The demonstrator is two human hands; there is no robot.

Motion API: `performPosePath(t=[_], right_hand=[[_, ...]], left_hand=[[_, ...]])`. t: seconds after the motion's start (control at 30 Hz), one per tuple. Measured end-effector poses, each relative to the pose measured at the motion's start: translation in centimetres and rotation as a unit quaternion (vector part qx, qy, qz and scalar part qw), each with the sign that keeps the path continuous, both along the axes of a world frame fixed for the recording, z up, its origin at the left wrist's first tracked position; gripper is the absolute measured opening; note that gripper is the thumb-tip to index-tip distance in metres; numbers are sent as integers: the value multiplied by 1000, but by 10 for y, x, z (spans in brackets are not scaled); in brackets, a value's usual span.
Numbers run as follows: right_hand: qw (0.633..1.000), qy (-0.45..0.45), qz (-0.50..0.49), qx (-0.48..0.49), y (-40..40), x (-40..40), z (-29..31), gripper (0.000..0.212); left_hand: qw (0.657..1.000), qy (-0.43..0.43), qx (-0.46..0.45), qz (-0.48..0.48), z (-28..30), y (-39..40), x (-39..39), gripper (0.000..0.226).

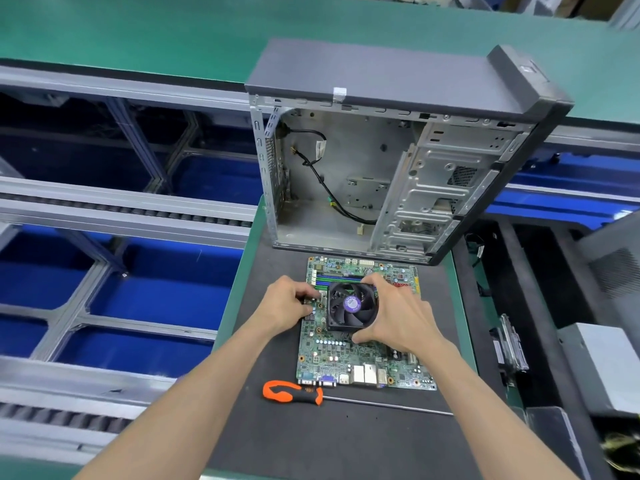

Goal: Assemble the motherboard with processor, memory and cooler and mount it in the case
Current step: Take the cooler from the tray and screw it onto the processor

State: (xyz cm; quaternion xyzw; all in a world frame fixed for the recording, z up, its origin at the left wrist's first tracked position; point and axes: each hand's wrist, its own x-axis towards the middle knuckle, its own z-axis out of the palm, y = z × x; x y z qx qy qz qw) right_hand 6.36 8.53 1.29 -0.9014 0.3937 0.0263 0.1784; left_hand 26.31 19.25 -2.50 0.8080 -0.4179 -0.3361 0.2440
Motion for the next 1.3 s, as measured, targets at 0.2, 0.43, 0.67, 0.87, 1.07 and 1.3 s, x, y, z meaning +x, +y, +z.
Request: performPosePath(t=[0.2,0.43,0.67,0.87,1.07,1.3], right_hand=[[999,31,5,-20,6,2,0,95],[999,25,5,-21,4,1,-6,96],[1000,11,-17,-5,1,-2,-9,100],[1000,10,-6,-4,0,-1,-9,100],[1000,3,-12,-18,4,-1,-10,101],[1000,16,-3,-18,3,1,-9,102]], left_hand=[[999,-32,0,-30,-6,-1,0,29],[997,-56,-16,-50,-9,-1,-2,22],[996,-45,-11,-70,-9,0,0,26],[995,-54,-14,-79,-11,-1,1,22],[993,-71,-19,-91,-13,-1,2,16],[992,-73,-4,-102,-17,-1,4,20]])
